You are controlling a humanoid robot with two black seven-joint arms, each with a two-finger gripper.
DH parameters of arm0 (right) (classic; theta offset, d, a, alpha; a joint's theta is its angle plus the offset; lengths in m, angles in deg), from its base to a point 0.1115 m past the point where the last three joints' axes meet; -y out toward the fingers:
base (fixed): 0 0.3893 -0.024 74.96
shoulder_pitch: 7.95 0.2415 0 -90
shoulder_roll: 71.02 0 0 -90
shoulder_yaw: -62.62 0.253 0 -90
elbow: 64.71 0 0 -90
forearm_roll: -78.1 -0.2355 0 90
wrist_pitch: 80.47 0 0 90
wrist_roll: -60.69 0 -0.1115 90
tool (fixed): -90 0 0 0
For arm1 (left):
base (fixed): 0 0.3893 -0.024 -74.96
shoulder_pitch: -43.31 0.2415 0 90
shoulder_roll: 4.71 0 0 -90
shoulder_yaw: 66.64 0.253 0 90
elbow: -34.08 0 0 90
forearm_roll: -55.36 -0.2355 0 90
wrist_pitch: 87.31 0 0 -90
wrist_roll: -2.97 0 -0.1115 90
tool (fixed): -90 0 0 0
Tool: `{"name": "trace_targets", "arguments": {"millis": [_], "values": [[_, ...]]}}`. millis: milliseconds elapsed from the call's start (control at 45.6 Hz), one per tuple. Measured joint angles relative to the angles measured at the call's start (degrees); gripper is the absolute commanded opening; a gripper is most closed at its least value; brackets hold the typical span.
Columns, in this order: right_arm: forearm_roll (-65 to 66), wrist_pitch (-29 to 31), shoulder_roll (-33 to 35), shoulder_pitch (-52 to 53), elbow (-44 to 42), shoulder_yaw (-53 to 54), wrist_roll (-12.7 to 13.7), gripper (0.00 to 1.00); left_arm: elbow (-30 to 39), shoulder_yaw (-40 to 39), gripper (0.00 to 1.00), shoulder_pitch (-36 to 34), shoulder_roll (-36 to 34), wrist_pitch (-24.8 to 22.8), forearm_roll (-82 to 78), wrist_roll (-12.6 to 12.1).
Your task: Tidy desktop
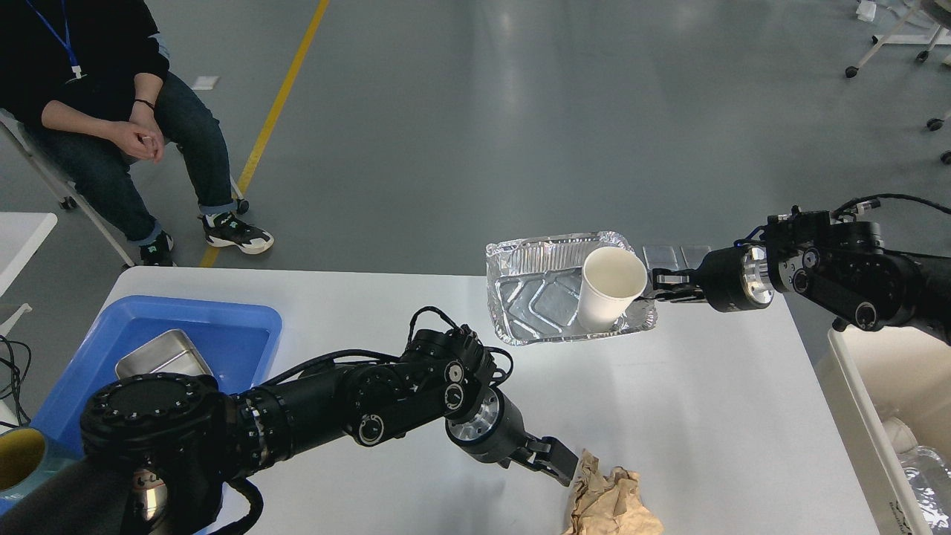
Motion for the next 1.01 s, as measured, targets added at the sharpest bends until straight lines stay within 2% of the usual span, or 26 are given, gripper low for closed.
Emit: {"name": "trace_targets", "arguments": {"millis": [88, 351, 592, 636, 680, 702, 745, 899, 1009], "values": [[0.00, -0.13, 0.13, 0.00, 0.00, 0.00, 0.00, 0.00, -0.04, 0.81, 0.95, 0.59, -0.03, 0.13, -0.27, -0.02], [0.00, -0.53, 0.40, 0.00, 0.24, 0.00, -0.08, 0.00, -0.13, 2.47, 0.79, 0.90, -0.09, 0.35, -0.43, 0.04], [0.00, -0.61, 1.01, 0.00, 0.51, 0.00, -0.09, 0.00, -0.14, 2.57, 0.48, 0.52, -0.22, 0.55, -0.52, 0.04], [0.00, -0.64, 1.06, 0.00, 0.52, 0.00, -0.09, 0.00, -0.14, 2.57, 0.41, 0.43, -0.24, 0.69, -0.55, 0.04], [0.00, -0.66, 1.08, 0.00, 0.52, 0.00, -0.09, 0.00, -0.13, 2.56, 0.30, 0.39, -0.26, 0.96, -0.58, 0.04], [0.00, -0.66, 1.09, 0.00, 0.52, 0.00, -0.09, 0.00, -0.13, 2.55, 0.30, 0.38, -0.26, 1.20, -0.60, 0.04], [0.00, -0.67, 1.09, 0.00, 0.52, 0.00, -0.09, 0.00, -0.11, 2.48, 0.29, 0.38, -0.27, 2.21, -0.67, 0.12], [0.00, -0.69, 1.14, 0.00, 0.52, 0.00, -0.09, 0.00, -0.04, 2.46, 0.01, 0.78, -0.14, 7.44, -0.73, 0.15], [-0.01, -0.69, 1.33, 0.00, 0.57, 0.00, -0.09, 0.00, -0.05, 2.55, 0.00, 0.79, -0.10, 8.89, -0.95, -0.11]]}}
